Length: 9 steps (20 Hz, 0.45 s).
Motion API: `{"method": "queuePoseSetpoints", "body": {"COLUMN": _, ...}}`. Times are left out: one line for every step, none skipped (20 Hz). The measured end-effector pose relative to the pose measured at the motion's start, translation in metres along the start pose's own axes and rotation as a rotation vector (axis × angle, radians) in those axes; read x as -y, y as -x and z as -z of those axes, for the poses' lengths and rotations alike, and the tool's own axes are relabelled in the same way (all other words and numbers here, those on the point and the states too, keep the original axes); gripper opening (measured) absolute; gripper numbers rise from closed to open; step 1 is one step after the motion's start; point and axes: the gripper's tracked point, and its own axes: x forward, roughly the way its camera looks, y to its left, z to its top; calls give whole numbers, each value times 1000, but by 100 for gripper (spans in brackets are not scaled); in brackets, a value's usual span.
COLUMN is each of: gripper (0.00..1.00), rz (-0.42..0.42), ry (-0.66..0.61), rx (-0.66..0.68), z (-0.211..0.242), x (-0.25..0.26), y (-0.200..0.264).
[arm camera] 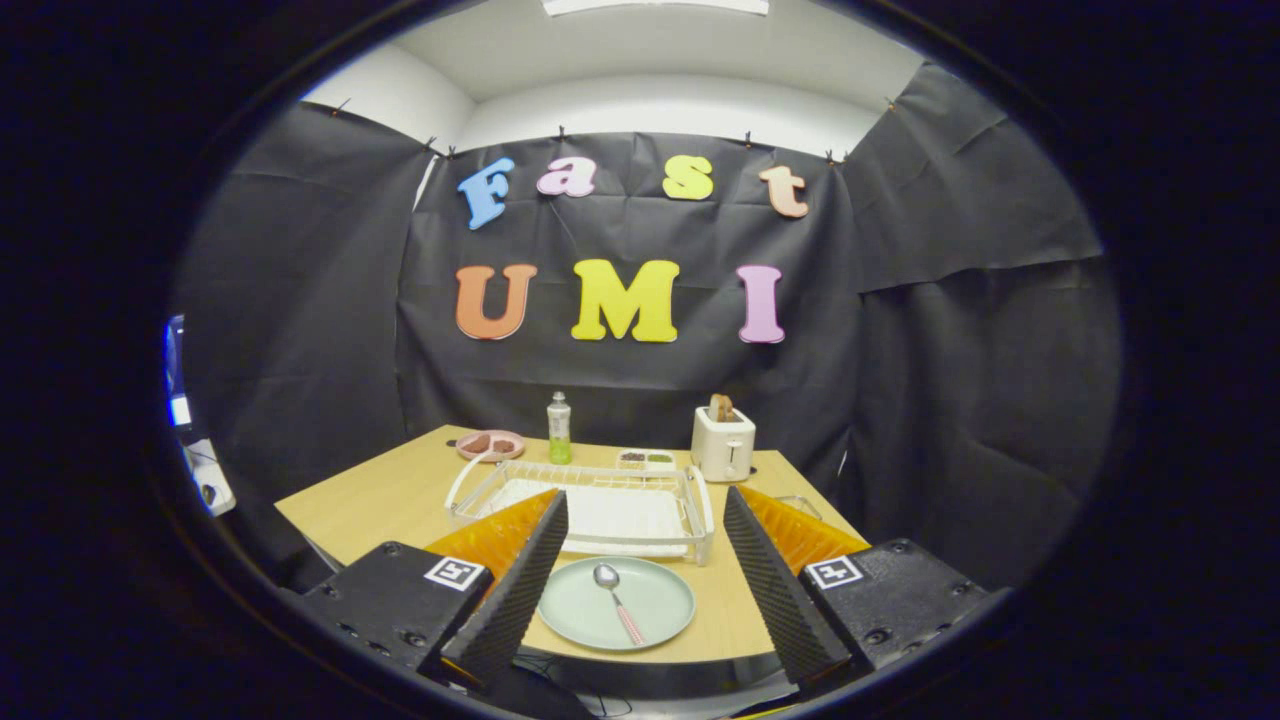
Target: Take the plate from the dish rack, then take the spoon from the basket and place it into the plate.
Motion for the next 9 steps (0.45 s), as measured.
{"method": "queuePoseSetpoints", "body": {"gripper": 100, "rz": -13, "ry": -14, "rx": 8, "z": -2, "x": -3, "y": 0}}
{"method": "queuePoseSetpoints", "body": {"gripper": 100, "rz": -29, "ry": -30, "rx": 12, "z": -2, "x": -6, "y": 0}}
{"method": "queuePoseSetpoints", "body": {"gripper": 100, "rz": -39, "ry": -40, "rx": 13, "z": -1, "x": -8, "y": 1}}
{"method": "queuePoseSetpoints", "body": {"gripper": 100, "rz": -40, "ry": -46, "rx": 10, "z": 0, "x": -6, "y": 2}}
{"method": "queuePoseSetpoints", "body": {"gripper": 100, "rz": -35, "ry": -49, "rx": 9, "z": 1, "x": -4, "y": 2}}
{"method": "queuePoseSetpoints", "body": {"gripper": 100, "rz": -34, "ry": -51, "rx": 8, "z": 1, "x": -4, "y": 2}}
{"method": "queuePoseSetpoints", "body": {"gripper": 100, "rz": -36, "ry": -53, "rx": 9, "z": 1, "x": -6, "y": 2}}
{"method": "queuePoseSetpoints", "body": {"gripper": 100, "rz": -34, "ry": -54, "rx": 8, "z": 2, "x": -6, "y": 2}}
{"method": "queuePoseSetpoints", "body": {"gripper": 100, "rz": -31, "ry": -52, "rx": 5, "z": 4, "x": -6, "y": 1}}
